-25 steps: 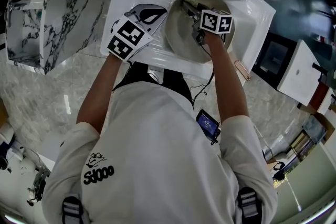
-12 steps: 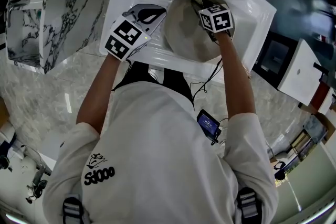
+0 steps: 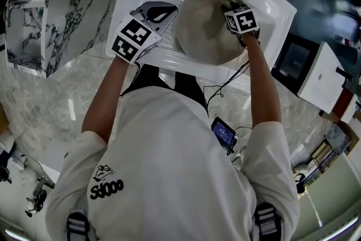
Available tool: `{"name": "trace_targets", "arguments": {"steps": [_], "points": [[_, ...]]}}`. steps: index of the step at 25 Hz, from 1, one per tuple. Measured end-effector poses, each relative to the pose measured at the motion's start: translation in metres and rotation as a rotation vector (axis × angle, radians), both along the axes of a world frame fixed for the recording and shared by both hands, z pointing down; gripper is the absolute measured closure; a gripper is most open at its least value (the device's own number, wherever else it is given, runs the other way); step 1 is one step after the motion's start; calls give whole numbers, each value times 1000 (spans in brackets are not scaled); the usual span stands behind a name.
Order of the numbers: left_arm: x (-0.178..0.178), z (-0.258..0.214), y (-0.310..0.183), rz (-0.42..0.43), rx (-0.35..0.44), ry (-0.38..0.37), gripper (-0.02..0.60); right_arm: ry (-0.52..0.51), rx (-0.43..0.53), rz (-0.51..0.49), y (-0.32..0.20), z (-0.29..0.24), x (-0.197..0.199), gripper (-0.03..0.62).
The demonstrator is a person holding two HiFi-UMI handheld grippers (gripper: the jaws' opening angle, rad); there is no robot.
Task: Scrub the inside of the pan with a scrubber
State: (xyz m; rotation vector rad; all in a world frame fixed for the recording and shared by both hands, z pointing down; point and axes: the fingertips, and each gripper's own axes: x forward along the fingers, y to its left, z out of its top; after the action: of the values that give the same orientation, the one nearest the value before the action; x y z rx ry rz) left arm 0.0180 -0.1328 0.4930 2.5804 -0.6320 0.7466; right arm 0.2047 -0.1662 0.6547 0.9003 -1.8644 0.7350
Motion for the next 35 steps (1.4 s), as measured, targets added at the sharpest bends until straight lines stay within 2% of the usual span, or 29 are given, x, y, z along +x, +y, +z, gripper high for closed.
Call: {"name": "trace_targets", "arguments": {"steps": [5,11,16,22,30,35], "points": [[4,-4,2,8,9,29,575,10,-68,24,8,-3,14,524],[7,-7,6,14,21,43,575,54,-164,-22,33,4,24,523],[8,-12,9,34,49,60,575,171,-289,-182,68,19,20,523],[10,-18,16,62,79,38,575,255,-476,-286,107,33,20,522],[15,-24,27,98,103,43,575,239,-628,-319,137,32,16,522],[9,-24,26,90,106,34,575,160,-708,-350,159,33,-4,522]]}}
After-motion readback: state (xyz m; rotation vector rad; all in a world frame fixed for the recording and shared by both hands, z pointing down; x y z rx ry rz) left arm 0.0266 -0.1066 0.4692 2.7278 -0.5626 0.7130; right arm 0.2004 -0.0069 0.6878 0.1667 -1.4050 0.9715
